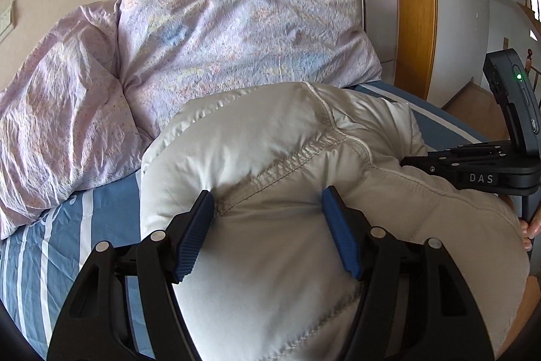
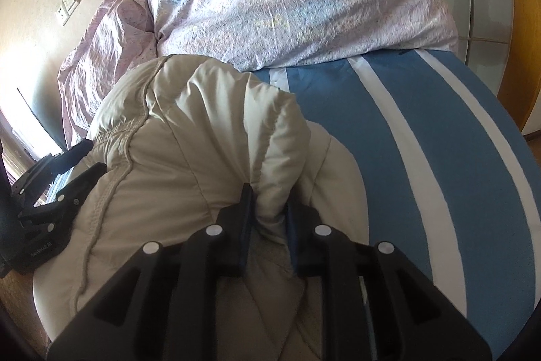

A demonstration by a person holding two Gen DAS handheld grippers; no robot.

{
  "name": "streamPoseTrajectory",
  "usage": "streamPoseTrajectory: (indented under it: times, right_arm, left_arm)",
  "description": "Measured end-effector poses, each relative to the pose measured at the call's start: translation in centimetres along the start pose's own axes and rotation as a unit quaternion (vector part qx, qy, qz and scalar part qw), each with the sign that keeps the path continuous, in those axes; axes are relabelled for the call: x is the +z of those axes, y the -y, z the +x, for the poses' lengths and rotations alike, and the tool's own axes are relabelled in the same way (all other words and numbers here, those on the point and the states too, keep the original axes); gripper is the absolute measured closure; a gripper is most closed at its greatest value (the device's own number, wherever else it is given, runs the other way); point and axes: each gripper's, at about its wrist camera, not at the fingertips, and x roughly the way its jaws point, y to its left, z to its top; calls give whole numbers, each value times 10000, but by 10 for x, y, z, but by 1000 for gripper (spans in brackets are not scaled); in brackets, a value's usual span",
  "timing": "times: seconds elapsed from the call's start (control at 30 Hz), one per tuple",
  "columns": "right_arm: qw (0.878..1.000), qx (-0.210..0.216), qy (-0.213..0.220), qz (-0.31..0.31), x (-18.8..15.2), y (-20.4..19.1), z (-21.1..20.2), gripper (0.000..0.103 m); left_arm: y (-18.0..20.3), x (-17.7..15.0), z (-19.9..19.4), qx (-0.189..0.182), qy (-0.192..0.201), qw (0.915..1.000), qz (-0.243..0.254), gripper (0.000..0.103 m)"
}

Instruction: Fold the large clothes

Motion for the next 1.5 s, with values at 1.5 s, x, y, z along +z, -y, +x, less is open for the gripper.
streamPoseTrajectory:
  times: [1.5]
  right_arm:
    - [9986,-499,171,-93,3,-13,17,78]
  left_arm:
    - [16,-1,6,633,142,9975,266,33]
